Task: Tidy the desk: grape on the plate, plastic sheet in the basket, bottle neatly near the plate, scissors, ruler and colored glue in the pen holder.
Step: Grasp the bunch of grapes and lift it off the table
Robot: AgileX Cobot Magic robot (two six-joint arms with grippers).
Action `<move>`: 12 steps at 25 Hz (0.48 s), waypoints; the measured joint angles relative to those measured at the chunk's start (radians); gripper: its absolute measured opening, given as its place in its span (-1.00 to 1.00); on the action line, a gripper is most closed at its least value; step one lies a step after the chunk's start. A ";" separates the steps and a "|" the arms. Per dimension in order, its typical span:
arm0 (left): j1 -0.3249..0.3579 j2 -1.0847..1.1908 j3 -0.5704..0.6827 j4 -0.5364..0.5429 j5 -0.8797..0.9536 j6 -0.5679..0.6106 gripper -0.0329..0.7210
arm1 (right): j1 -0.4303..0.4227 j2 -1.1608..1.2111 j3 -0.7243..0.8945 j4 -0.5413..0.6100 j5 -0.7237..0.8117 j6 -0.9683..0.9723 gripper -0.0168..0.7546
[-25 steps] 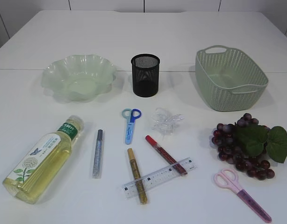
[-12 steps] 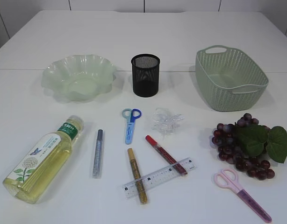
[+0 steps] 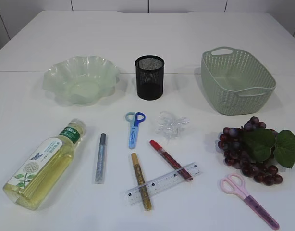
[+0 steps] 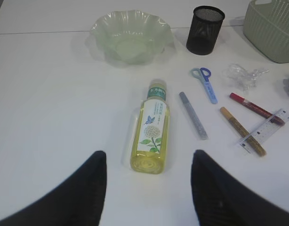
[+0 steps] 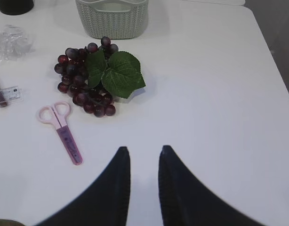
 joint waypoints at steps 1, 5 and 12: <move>0.000 0.016 -0.008 -0.005 -0.010 0.000 0.19 | 0.000 0.000 0.000 0.000 0.000 0.000 -0.48; 0.000 0.062 -0.033 -0.022 -0.073 0.000 0.19 | 0.000 0.000 0.000 0.056 0.000 0.000 -0.48; 0.000 0.079 -0.033 -0.045 -0.117 0.000 0.19 | 0.000 0.028 -0.051 0.095 -0.011 -0.004 -0.48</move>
